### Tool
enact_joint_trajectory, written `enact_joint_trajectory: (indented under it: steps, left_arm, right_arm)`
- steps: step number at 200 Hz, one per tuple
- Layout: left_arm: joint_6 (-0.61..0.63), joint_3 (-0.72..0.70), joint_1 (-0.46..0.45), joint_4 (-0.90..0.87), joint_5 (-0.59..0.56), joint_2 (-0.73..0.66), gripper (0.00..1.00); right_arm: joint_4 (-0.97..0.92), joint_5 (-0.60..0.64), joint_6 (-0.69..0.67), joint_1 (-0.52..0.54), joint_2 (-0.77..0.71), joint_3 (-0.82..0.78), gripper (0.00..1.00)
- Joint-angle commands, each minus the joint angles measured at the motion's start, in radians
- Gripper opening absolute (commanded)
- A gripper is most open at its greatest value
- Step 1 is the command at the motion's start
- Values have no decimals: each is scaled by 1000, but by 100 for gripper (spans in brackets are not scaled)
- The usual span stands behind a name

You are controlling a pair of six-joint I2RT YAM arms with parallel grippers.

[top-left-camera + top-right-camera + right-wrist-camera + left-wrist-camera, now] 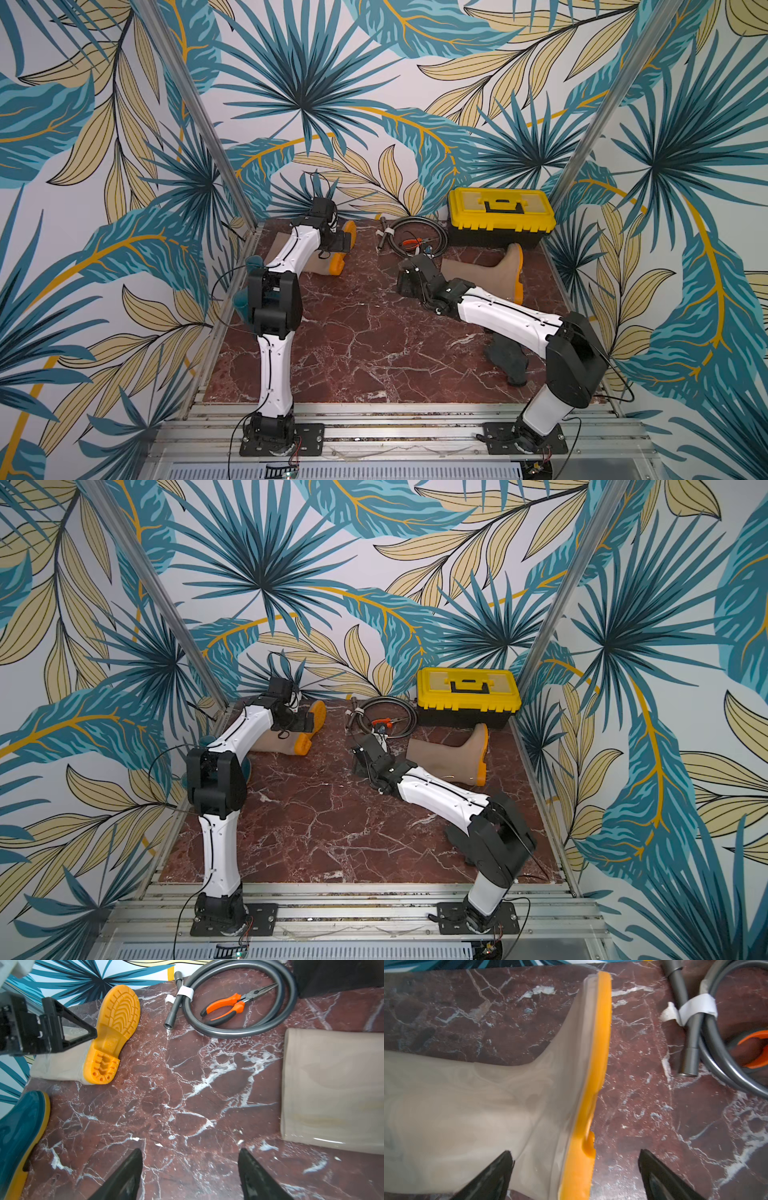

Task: Wipe the rubber boots with a cloth
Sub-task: Pick up the rubber boot from the corner of the board, then place the rubber boot at the center of the board.

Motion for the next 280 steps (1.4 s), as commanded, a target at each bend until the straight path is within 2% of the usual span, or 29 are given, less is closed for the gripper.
enact_joint_trajectory:
  steps: [1, 26, 46, 59, 94, 117, 135, 179, 221, 248, 265, 280]
  left_arm:
    - [19, 47, -8, 0, 68, 38, 97]
    - [13, 39, -20, 0, 89, 86, 94]
    - [16, 24, -35, -1, 105, 105, 85]
    - [22, 6, -42, -3, 99, 97, 72]
    - [84, -67, -62, -1, 74, -3, 28]
    - [165, -86, -69, -1, 88, -81, 10]
    - [224, -75, -71, -1, 109, -123, 0]
    - [244, -80, -96, -1, 176, -270, 0]
    - [199, -198, -226, 0, 175, -449, 0]
    - [-7, -346, -400, 3, 117, -568, 0]
    - [-157, -439, -548, 3, 10, -599, 0]
    - [-321, -501, -637, 3, -84, -585, 0]
  right_arm:
    - [21, 23, -26, -1, -30, -45, 73]
    - [21, 20, -32, -3, -40, -48, 73]
    - [22, 18, -27, -3, -41, -53, 73]
    - [18, 12, -22, -2, -40, -55, 73]
    - [3, 7, 0, -2, -61, -71, 73]
    - [2, 17, 8, -3, -96, -96, 73]
    - [0, 29, 16, -4, -130, -119, 73]
    - [-34, 64, 30, -3, -248, -181, 73]
    - [-141, 100, 51, -3, -388, -250, 73]
    - [-240, 108, 112, -3, -506, -324, 73]
    - [-309, 109, 171, -4, -579, -383, 74]
    - [-352, 84, 211, -5, -620, -427, 74]
